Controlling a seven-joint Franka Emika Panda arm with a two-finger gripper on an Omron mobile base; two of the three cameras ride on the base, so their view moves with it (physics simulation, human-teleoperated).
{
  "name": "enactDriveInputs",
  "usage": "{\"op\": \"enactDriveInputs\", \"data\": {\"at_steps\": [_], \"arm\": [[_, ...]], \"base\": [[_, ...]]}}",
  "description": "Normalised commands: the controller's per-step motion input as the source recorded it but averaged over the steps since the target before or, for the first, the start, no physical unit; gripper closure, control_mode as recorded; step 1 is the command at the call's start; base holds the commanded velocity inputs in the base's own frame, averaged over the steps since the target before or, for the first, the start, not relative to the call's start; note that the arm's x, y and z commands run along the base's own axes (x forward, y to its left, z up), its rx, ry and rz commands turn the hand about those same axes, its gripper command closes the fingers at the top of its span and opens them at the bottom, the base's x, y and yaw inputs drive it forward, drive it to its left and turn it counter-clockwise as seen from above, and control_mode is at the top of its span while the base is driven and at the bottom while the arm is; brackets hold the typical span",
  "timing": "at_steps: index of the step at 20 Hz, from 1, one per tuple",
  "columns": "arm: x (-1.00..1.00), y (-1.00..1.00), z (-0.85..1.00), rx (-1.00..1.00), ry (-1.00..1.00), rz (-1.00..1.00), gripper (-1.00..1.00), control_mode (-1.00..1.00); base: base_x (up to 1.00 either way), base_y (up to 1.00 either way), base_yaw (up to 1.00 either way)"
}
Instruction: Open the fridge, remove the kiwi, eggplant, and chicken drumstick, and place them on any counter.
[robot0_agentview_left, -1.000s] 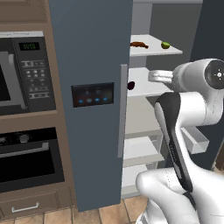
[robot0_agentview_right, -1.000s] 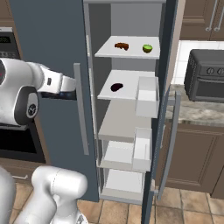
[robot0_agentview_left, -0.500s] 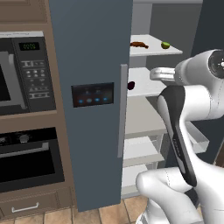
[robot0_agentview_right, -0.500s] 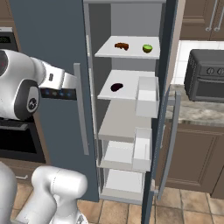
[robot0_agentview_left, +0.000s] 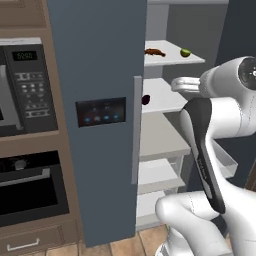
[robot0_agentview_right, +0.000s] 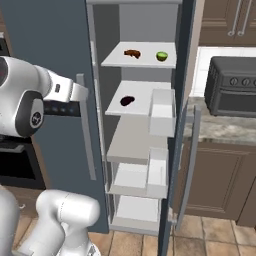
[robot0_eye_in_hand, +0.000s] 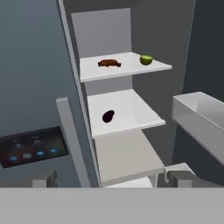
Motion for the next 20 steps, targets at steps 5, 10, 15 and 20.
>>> {"op": "enactDriveInputs", "data": {"at_steps": [5, 10, 15, 20], "arm": [[0.00, 0.00, 0.00, 0.00, 0.00, 0.00, -1.00, 1.00], [0.00, 0.00, 0.00, 0.00, 0.00, 0.00, -1.00, 1.00], [0.00, 0.00, 0.00, 0.00, 0.00, 0.00, -1.00, 1.00], [0.00, 0.00, 0.00, 0.00, 0.00, 0.00, -1.00, 1.00]], "base": [[0.49, -0.38, -0.12], [0.55, -0.27, -0.06], [0.63, -0.01, -0.01], [0.56, 0.00, 0.00]]}}
